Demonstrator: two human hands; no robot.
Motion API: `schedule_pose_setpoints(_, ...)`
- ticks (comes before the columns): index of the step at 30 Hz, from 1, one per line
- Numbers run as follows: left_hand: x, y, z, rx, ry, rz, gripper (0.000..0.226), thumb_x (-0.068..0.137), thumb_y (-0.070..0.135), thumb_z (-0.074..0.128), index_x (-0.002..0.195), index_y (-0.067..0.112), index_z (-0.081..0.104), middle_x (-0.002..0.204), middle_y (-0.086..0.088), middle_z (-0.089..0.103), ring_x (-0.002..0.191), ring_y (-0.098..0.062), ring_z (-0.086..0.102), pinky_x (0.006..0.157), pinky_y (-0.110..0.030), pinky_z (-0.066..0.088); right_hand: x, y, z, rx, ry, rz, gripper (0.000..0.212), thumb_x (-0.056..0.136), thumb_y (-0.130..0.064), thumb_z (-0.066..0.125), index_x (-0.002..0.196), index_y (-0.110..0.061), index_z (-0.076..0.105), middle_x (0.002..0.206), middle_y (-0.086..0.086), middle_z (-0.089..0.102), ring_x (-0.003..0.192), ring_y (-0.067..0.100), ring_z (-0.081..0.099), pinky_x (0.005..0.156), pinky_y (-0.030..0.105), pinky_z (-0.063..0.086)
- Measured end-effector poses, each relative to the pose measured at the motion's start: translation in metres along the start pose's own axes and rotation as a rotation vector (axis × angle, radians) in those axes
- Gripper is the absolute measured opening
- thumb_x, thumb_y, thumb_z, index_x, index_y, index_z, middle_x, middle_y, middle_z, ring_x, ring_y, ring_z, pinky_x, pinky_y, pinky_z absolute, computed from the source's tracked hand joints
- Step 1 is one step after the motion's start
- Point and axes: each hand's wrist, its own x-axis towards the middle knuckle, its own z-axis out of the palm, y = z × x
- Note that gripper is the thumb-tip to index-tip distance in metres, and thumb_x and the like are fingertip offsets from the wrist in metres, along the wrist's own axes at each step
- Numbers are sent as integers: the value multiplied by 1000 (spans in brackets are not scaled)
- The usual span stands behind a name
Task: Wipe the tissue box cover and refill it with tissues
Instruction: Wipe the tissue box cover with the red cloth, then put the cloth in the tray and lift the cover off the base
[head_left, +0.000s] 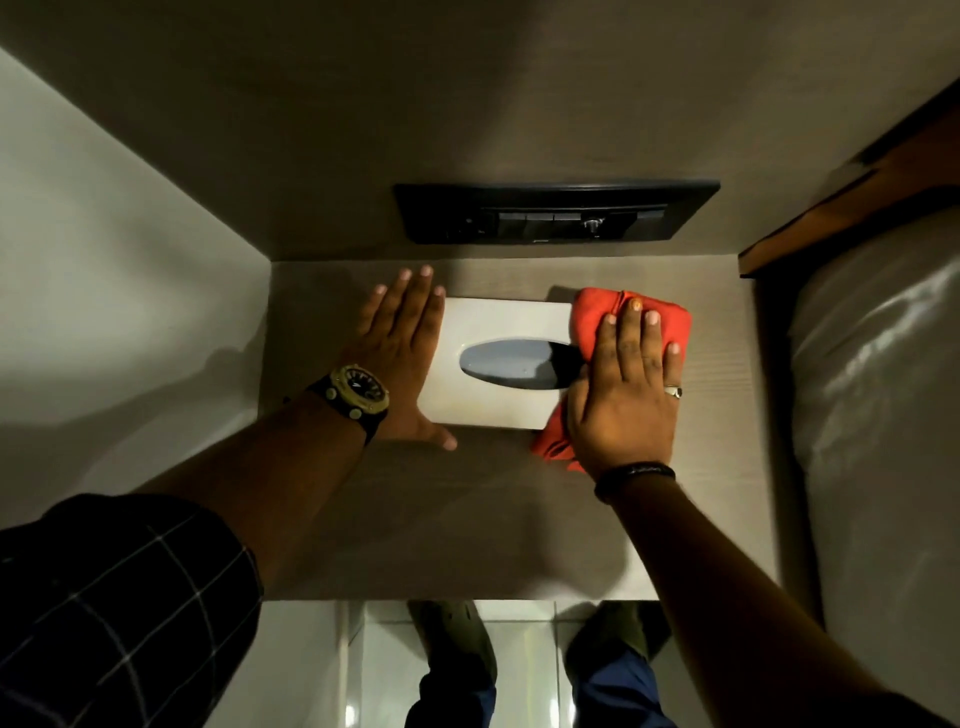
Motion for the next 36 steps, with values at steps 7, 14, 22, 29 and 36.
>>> schedule_pose_setpoints(7, 0, 1, -1, -13, -21, -8, 161, 39, 92, 58, 137, 6, -36, 149, -16, -36, 142, -35, -26, 114, -44, -18, 13, -14, 4, 24, 3, 267, 66, 96, -30, 37, 152, -5, 15, 161, 18, 9, 149, 34, 2, 119, 50, 0)
schedule_pose_setpoints(14, 1, 0, -5, -19, -55, -13, 163, 35, 95, 54, 129, 9, -47, 142, -14, -46, 138, -31, -33, 113, -44, -20, 11, 4, -20, 626, 235, 368, 51, 94, -10, 42, 144, -2, 39, 147, 18, 44, 137, 30, 41, 114, 35, 30)
schedule_pose_setpoints(22, -12, 10, -33, -29, -126, -35, 153, 31, 107, 15, 137, 10, -36, 149, -13, -38, 139, -33, -33, 113, -47, -23, -9, 24, -105, 1039, 557, 485, 46, 96, -14, 36, 140, -3, 46, 138, 4, 55, 125, 4, 52, 106, 29, 42)
schedule_pose_setpoints(29, 22, 123, -137, -112, 176, 188, 123, 67, 92, 28, 150, 9, -8, 160, -16, -5, 147, -32, -5, 117, -41, -13, -29, 122, -248, 846, 758, 448, 45, 97, -13, 37, 139, 2, 44, 139, 9, 54, 123, 10, 54, 101, 19, 40)
schedule_pose_setpoints(36, 70, 309, -239, -185, 382, 588, 109, 76, 84, 28, 150, 5, 14, 159, -17, 12, 147, -34, 9, 118, -48, 12, -32, 248, -322, 815, 824, 790, 53, 85, -16, 29, 126, -2, 59, 93, -12, 68, 77, -5, 58, 73, 9, 43)
